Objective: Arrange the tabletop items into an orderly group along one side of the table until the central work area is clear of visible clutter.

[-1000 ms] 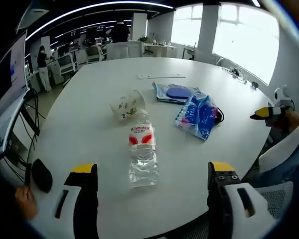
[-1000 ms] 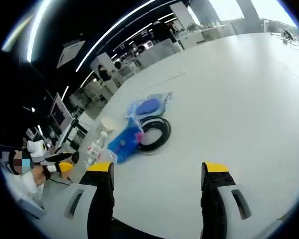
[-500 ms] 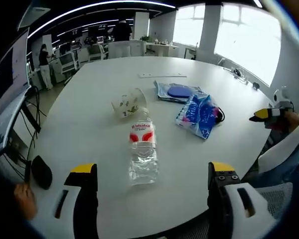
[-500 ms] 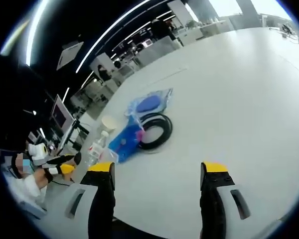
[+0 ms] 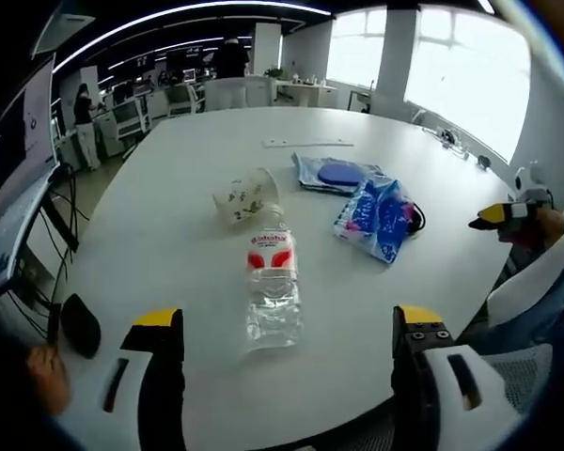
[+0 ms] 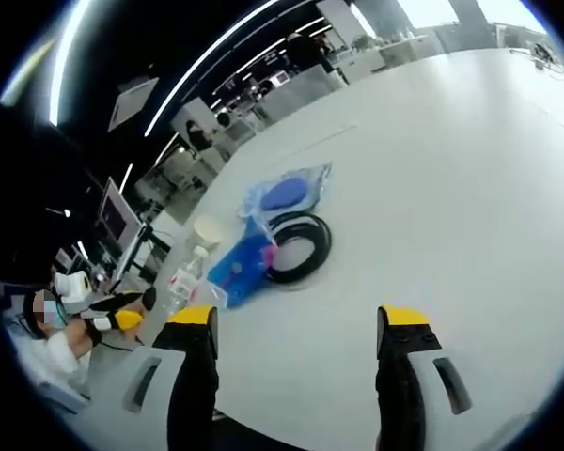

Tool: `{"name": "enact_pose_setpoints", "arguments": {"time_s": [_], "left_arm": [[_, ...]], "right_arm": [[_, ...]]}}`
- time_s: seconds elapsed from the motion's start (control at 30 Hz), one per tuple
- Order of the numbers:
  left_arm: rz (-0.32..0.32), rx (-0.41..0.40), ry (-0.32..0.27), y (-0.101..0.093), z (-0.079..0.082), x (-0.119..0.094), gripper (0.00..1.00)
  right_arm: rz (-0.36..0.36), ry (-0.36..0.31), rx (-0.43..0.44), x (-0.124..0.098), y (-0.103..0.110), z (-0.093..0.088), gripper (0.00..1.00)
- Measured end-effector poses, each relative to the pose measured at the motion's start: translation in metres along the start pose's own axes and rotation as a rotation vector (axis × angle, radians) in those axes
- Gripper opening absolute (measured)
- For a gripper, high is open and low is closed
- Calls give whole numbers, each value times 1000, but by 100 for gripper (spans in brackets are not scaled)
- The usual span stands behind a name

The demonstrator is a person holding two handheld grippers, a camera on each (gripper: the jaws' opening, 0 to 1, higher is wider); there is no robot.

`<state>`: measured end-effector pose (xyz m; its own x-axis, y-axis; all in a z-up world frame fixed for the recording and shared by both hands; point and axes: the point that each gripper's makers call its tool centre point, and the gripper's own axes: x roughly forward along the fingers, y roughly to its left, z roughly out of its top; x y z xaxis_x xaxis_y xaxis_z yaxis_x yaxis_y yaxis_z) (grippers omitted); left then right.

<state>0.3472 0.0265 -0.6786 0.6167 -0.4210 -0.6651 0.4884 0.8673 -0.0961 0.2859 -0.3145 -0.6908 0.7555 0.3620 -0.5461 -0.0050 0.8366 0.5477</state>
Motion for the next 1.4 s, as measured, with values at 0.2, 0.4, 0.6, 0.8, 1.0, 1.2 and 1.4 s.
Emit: {"name": "enact_pose_setpoints", "arguments": {"time_s": [0.2, 0.4, 0.6, 0.8, 1.0, 1.2, 1.4], "left_arm": [[8, -8, -10, 2, 3, -3, 95], [13, -15, -29, 3, 4, -4, 96], [6, -14, -46, -1, 3, -7, 96], [4, -7, -56, -4, -2, -8, 96], [-3, 9, -60, -8, -5, -9, 96], [-3, 7, -70, -9, -7, -12, 95], [2, 27, -90, -11, -4, -15, 95]], "right_arm": [[9, 7, -21, 1, 5, 2, 67], [10, 3, -28, 2, 4, 7, 67], [18, 4, -46, 3, 6, 13, 66], [41, -8, -54, 7, 16, 25, 66], [65, -1, -82, 15, 27, 32, 66], [89, 4, -110, 23, 39, 41, 65], [111, 13, -136, 30, 49, 49, 65]]}}
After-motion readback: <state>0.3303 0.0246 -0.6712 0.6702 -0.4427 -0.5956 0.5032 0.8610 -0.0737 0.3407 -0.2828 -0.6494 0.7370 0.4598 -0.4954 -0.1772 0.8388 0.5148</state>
